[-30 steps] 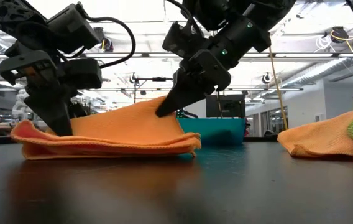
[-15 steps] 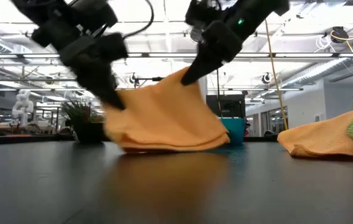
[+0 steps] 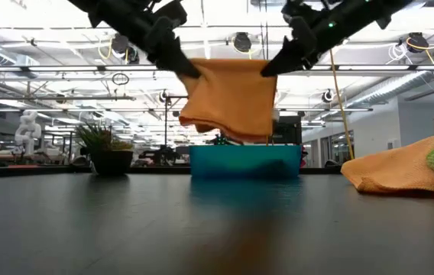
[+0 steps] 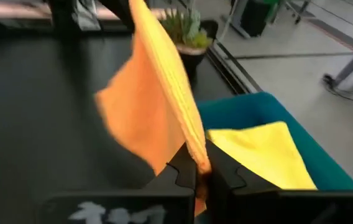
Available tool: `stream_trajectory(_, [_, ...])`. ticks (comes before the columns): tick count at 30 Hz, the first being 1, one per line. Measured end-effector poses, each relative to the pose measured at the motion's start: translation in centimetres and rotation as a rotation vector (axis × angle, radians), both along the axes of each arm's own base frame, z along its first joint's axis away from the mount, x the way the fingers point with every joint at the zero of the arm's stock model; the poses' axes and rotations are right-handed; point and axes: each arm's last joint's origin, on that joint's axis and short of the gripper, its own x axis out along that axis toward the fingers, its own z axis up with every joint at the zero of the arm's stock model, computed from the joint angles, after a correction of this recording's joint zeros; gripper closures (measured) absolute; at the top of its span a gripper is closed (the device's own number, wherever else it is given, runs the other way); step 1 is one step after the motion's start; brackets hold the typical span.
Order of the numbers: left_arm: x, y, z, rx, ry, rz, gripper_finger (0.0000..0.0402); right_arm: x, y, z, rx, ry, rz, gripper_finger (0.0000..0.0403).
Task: Fold microfiber towels
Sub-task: Stack the left orange microfiber cloth on top of the yellow microfiber cloth into the blue bin
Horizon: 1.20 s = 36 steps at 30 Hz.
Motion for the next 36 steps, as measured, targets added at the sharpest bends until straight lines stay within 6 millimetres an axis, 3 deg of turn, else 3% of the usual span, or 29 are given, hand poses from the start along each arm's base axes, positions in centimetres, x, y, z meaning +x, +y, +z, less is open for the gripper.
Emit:
stream_trajectory(7, [-0.3, 2.6, 1.3, 0.019, -0.063, 0.0, 0.0399, -1.7, -2.2, 0.5, 0.024, -0.074, -0.018, 0.0401])
stream_trajectory(12, [0.2, 4.0, 0.6, 0.003, -0.079, -0.002, 0.0399, -2.0, -3.3, 0.5, 0.014, -0.073, -0.062, 0.0401])
stream_trajectory(18, [2.6, 6.3, -1.0, 0.003, -0.009, 0.019, 0.04, -2.7, -4.9, 0.3, 0.004, -0.047, -0.137, 0.0401])
stream_trajectory(27, [5.4, 9.6, -0.1, 0.0, 0.039, 0.061, 0.0397, -4.0, -7.8, 0.2, 0.048, -0.059, -0.18, 0.0401])
stream_trajectory(32, [5.3, 9.9, 0.6, -0.045, 0.059, 0.081, 0.0399, -4.4, -8.5, 0.1, 0.161, -0.101, -0.1, 0.0401])
stream_trajectory(36, [4.9, 9.1, 1.6, -0.104, 0.059, 0.038, 0.0395, -4.4, -8.3, 0.2, 0.285, -0.148, 0.025, 0.0401])
